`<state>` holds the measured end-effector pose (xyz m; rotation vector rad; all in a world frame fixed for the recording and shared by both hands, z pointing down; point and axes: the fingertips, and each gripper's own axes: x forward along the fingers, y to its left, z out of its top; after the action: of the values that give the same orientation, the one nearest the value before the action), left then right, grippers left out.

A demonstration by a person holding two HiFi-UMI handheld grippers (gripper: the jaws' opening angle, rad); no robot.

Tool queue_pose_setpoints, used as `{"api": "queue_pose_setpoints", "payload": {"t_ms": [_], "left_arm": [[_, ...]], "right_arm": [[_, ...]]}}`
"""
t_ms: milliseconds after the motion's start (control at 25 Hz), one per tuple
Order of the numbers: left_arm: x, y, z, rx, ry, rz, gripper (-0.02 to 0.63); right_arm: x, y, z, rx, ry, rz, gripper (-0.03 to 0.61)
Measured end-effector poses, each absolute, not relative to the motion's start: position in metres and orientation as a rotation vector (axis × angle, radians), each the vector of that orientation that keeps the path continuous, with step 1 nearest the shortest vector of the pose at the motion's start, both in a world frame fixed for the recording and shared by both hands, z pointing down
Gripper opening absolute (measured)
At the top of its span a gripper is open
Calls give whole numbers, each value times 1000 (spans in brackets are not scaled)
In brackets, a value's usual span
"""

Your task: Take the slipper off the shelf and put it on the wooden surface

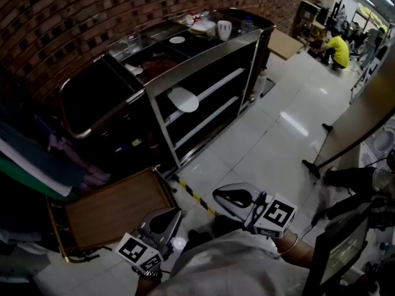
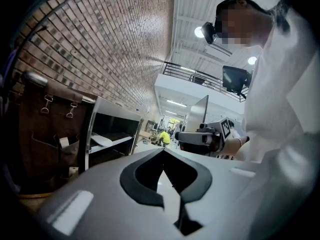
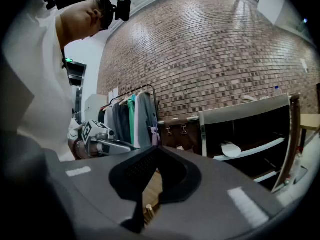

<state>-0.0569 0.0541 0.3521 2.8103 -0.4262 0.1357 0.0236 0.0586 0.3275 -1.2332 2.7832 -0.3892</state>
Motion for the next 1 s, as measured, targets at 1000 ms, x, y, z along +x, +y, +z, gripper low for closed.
{"api": "queue_pose_setpoints", "payload": {"t_ms": [1000], "left_arm": [[128, -164, 335, 2929, -672, 42, -3]], "right_arm": [[251, -291, 438, -1515, 2872, -451, 155]]}}
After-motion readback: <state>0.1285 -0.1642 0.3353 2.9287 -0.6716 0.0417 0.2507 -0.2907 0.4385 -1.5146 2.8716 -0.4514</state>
